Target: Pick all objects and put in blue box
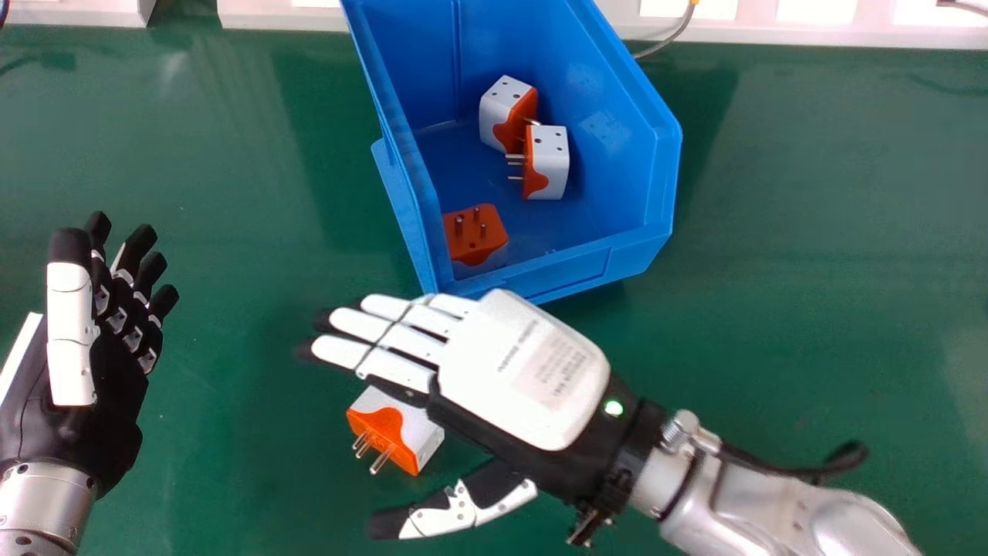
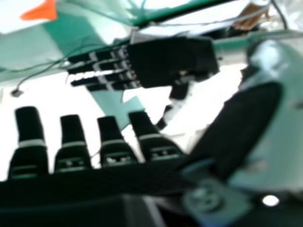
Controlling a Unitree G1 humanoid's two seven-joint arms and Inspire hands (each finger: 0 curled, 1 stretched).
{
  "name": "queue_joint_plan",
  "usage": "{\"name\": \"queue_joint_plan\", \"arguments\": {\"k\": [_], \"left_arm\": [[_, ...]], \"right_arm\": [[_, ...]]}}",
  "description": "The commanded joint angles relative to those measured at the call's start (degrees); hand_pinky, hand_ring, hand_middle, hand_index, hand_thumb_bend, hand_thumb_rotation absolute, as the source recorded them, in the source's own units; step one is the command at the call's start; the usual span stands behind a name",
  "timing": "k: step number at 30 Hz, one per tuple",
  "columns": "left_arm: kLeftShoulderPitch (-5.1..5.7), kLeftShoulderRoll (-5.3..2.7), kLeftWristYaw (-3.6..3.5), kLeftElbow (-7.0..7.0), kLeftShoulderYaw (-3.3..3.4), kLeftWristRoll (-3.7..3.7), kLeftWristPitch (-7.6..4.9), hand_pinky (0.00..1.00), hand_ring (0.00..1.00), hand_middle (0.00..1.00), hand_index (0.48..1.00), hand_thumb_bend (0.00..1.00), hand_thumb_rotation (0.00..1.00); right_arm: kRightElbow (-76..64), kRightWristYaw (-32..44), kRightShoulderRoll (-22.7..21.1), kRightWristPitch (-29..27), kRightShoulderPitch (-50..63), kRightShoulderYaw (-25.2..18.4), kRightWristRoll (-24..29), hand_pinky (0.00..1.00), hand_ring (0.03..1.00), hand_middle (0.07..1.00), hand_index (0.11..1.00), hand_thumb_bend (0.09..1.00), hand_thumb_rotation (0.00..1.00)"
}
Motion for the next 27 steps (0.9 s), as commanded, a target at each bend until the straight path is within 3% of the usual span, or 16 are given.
{"name": "queue_joint_plan", "arguments": {"k": [1,6,9,12,15,27], "left_arm": [[-0.05,-0.15,0.08,-1.44,0.04,-0.11,-0.78,1.00,1.00,0.99,0.994,0.82,0.97],[0.38,-0.09,-0.10,-2.39,0.21,-0.85,-0.17,1.00,1.00,0.99,0.995,0.81,0.97],[0.57,-0.02,0.00,-2.68,0.26,-0.78,-0.06,1.00,1.00,0.99,0.993,0.82,0.96],[0.71,0.21,-0.04,-2.71,0.30,-0.57,-0.06,1.00,1.00,0.99,0.997,0.82,0.97],[0.76,0.31,-0.18,-2.67,0.47,-0.80,0.12,1.00,1.00,0.99,0.998,0.82,0.97],[2.10,0.11,0.43,-4.97,1.01,-1.25,1.65,1.00,1.00,0.99,0.992,0.83,0.97]], "right_arm": [[1.52,-0.82,1.47,0.04,-2.05,0.98,-0.61,0.69,0.853,0.897,0.877,0.384,0.65],[5.81,-1.00,3.47,2.30,-4.14,2.66,-2.22,0.69,0.853,0.904,0.884,0.389,0.65],[7.95,-0.91,4.17,3.97,-5.25,3.65,-3.63,0.71,0.859,0.905,0.892,0.386,0.70],[10.81,-1.51,4.90,5.17,-6.52,4.73,-4.35,0.70,0.842,0.887,0.877,0.382,0.69],[13.55,-2.89,5.50,5.78,-7.60,5.62,-5.06,0.67,0.823,0.869,0.858,0.389,0.66],[22.73,-6.47,7.48,7.46,-11.21,8.55,-5.27,0.65,0.815,0.864,0.845,0.386,0.60]]}}
